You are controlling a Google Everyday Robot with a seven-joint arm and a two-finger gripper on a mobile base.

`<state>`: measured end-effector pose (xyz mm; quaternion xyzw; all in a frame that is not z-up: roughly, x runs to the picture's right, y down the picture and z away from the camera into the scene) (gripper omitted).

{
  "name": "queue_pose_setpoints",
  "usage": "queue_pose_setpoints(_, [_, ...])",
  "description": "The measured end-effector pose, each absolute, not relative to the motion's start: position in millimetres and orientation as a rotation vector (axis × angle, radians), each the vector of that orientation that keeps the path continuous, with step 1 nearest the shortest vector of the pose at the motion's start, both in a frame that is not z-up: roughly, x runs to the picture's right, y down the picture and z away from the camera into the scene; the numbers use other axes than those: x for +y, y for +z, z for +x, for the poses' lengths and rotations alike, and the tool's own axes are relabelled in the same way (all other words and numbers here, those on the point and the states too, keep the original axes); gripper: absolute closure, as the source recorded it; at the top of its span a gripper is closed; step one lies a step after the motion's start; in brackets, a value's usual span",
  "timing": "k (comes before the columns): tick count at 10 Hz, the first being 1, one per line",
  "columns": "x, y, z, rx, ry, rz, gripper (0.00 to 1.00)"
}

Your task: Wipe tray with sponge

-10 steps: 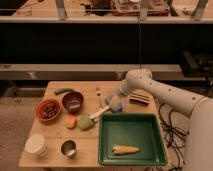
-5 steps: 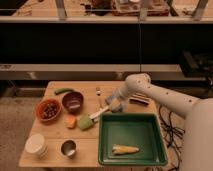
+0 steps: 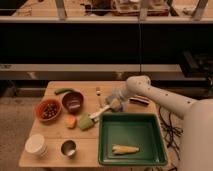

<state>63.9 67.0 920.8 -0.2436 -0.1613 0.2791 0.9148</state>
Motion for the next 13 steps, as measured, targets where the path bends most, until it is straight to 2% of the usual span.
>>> queue_pose_setpoints(1, [69, 923, 64, -0.326, 0.578, -0.501, 0.65])
queue_pose_setpoints(3, [70, 925, 63, -0.321, 0.572, -0.494, 0.66])
queue_pose_setpoints(6, [57, 904, 65, -0.329, 0.518, -0.412, 0.66])
queue_pose_setpoints(9, [22, 850, 67, -0.356, 0.425, -0.346, 0.66])
queue_pose_setpoints(11, [-1, 797, 71, -0.372, 0.307, -0.321, 0.66])
queue_pose_setpoints(13, [-7, 755, 79, -0.368, 0.210, -0.342, 0.66])
